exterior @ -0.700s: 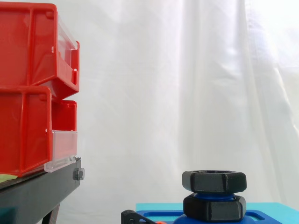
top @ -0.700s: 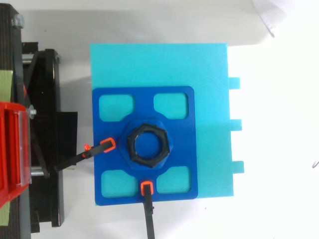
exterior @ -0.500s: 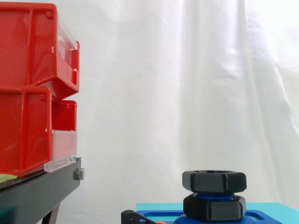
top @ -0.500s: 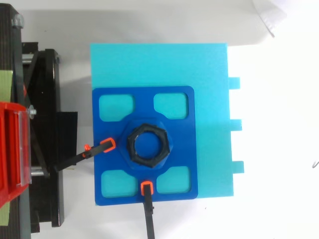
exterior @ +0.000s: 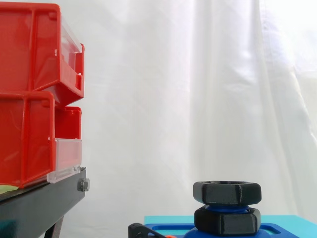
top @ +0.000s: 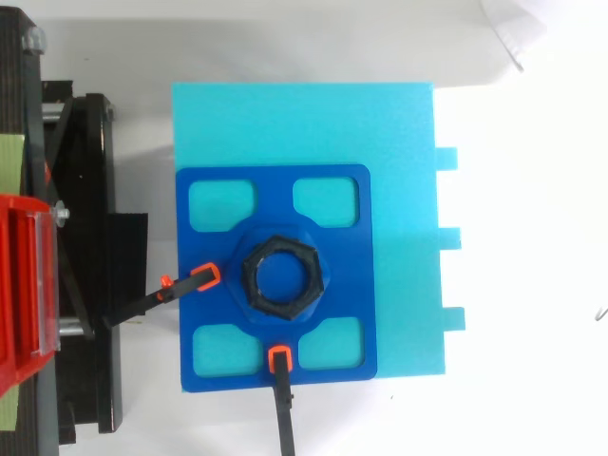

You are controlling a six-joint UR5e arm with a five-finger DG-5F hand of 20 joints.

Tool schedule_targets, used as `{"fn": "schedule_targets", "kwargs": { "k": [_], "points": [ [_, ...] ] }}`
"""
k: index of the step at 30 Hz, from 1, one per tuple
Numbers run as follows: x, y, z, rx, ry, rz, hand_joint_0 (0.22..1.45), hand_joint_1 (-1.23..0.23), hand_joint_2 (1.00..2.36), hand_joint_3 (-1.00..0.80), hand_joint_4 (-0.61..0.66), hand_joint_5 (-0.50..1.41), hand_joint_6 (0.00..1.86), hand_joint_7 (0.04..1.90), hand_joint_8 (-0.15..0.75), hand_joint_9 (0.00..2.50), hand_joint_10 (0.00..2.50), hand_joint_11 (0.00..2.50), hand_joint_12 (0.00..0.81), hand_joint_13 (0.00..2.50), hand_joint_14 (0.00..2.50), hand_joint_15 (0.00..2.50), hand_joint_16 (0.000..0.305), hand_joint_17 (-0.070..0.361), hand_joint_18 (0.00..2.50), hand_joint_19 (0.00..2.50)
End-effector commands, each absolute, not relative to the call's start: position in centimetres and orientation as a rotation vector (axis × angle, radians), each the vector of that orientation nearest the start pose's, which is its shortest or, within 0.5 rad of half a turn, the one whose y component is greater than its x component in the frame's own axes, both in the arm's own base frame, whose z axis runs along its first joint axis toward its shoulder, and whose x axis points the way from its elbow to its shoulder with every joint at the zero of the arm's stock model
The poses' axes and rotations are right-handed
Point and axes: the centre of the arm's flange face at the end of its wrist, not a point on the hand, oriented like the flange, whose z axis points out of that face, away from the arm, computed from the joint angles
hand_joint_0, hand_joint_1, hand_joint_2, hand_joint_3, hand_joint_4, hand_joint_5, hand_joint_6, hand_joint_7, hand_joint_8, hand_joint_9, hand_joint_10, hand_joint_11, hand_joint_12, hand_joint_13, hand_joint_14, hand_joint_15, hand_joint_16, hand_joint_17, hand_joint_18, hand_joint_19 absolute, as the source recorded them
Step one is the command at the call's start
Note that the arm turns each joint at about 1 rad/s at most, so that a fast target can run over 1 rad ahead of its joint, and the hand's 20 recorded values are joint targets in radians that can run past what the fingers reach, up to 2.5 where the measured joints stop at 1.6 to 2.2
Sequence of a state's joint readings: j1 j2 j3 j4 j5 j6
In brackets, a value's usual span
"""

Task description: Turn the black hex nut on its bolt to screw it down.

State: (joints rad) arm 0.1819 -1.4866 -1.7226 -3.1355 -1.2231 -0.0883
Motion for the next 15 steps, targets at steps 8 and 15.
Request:
{"fn": "schedule_targets", "kwargs": {
  "k": [8, 15],
  "points": [
    [46.6, -8.3, 44.6, 1.244, 1.246, 0.921, 0.48, -0.49, 1.0, -0.5, 0.21, -0.2, 0.5, 0.78, 0.238, 0.6, 0.01, 0.28, 0.274, 0.56, 0.01, 0.19, 0.043, 0.097, 0.46, 0.4],
    [50.5, -7.1, 38.7, 1.151, 1.429, 0.732, 0.48, -0.49, 1.0, -0.5, 0.21, -0.2, 0.5, 0.78, 0.236, 0.6, 0.01, 0.29, 0.273, 0.56, 0.01, 0.19, 0.043, 0.097, 0.46, 0.4]
  ]
}}
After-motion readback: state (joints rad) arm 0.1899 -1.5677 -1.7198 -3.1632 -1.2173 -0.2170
